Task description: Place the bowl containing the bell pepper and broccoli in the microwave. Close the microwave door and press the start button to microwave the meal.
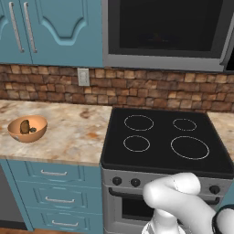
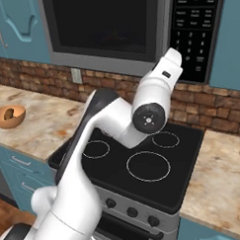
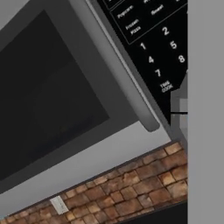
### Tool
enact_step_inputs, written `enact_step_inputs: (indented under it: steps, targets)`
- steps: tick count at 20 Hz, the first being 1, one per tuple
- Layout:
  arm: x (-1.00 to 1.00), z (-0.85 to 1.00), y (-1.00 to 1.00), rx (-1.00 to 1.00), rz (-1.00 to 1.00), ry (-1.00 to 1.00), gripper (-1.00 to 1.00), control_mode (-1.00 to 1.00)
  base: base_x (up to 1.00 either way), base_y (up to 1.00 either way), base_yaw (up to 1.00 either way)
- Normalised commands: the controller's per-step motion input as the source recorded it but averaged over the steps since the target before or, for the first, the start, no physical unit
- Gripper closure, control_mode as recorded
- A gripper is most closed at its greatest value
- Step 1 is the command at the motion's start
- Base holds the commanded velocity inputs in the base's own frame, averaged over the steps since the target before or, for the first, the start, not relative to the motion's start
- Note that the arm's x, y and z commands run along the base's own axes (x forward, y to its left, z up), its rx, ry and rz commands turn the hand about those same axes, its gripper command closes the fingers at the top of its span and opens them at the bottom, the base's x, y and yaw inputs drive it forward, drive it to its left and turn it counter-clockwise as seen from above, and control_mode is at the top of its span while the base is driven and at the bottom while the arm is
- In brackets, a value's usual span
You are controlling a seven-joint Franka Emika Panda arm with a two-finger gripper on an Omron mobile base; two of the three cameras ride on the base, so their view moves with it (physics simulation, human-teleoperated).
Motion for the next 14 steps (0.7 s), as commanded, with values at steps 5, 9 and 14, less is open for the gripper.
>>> enact_step_inputs:
  steps: [5,9,14]
  targets:
    - [0.31,0.00,-0.22,0.00,0.00,0.00,1.00,-1.00,0.00,0.00,0.00]
    - [0.19,0.00,-0.13,0.00,0.00,0.01,1.00,-1.00,0.00,0.00,0.00]
    - [0.13,0.00,0.00,0.00,0.01,0.00,1.00,-1.00,0.00,0.00,0.00]
